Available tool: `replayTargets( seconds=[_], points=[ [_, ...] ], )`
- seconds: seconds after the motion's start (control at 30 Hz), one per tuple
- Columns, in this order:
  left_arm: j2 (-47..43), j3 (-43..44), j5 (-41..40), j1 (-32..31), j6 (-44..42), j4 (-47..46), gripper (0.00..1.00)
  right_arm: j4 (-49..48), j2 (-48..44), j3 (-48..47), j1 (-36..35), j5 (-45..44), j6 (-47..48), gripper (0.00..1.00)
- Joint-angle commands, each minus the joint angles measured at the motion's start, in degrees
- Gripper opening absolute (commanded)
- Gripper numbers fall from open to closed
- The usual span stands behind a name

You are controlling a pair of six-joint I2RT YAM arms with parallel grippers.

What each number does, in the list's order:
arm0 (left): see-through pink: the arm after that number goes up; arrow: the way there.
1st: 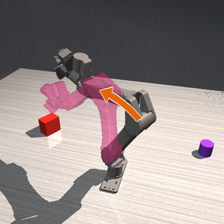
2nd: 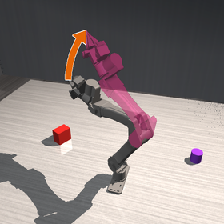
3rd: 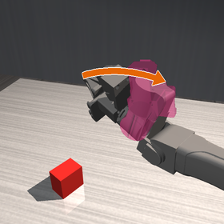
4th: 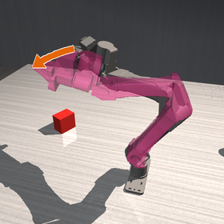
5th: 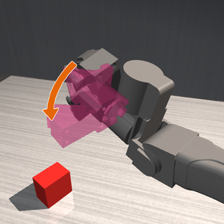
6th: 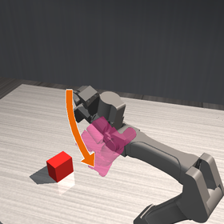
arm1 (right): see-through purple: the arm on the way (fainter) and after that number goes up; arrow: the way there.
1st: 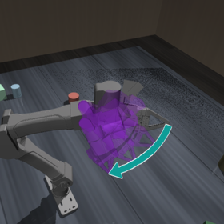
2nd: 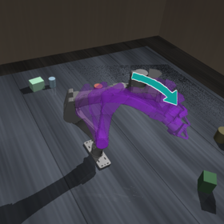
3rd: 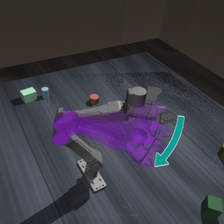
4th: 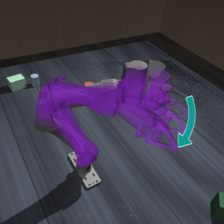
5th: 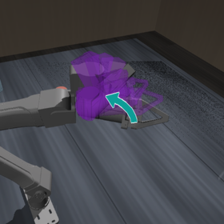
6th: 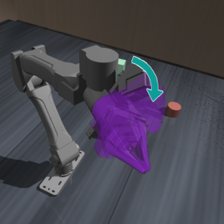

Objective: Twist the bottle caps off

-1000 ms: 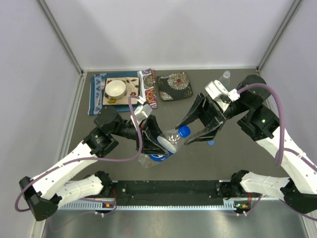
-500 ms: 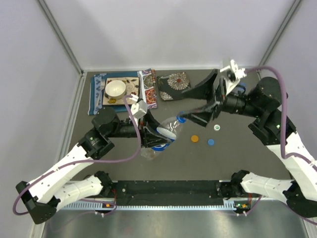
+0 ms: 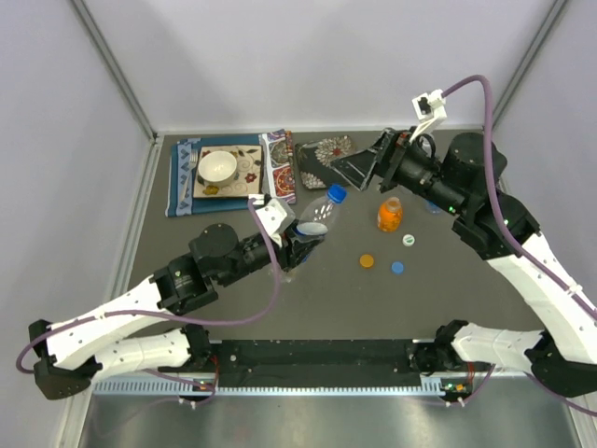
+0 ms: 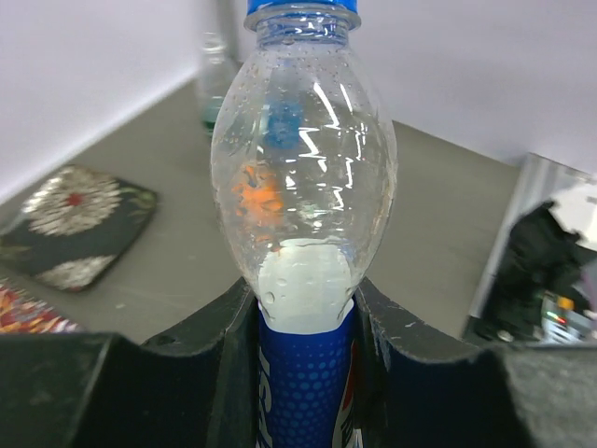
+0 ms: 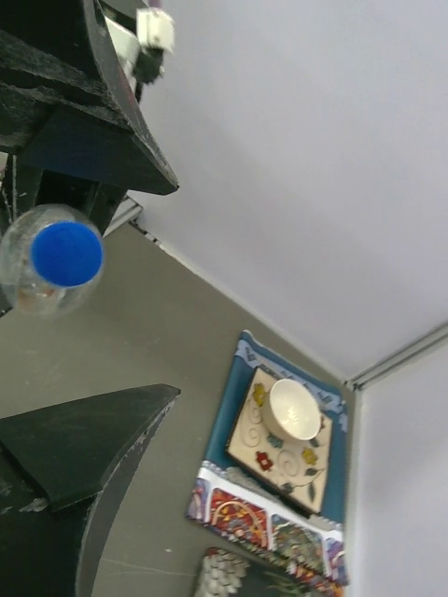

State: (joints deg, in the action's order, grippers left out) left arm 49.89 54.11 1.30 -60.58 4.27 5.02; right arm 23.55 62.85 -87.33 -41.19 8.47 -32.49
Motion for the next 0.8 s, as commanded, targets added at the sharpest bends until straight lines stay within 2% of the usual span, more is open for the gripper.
replayTargets(
  seconds=[0.0,0.07,0.17,0.47,0.67,0.77],
  points=[
    [0.4,0.6,-23.5,-4.1,-6.3,-2.3,0.33,0.7,0.8,0.2,-1.3,-5.4,-5.8,0.83],
    [1.0,0.6,-29.0,-6.0,-7.7,-2.6,0.34,0.7,1.2,0.0,-2.4,-6.5,-5.8,0.83],
    [2.3,0.8,-32.3,-7.6,-8.8,-3.0,0.34,0.8,2.6,-0.7,-4.5,-7.6,-5.4,0.83],
    [2.4,0.2,-33.9,-8.8,-8.9,-3.5,0.34,0.7,5.9,-0.7,-6.4,-7.7,-5.3,0.77],
    [2.2,-0.1,-33.8,-8.8,-9.0,-3.7,0.34,0.4,6.1,0.5,-6.5,-7.4,-5.5,0.65],
    [2.1,-0.2,-33.8,-8.7,-8.8,-3.8,0.34,-0.2,6.1,0.9,-6.4,-7.0,-5.4,0.55]
  ],
)
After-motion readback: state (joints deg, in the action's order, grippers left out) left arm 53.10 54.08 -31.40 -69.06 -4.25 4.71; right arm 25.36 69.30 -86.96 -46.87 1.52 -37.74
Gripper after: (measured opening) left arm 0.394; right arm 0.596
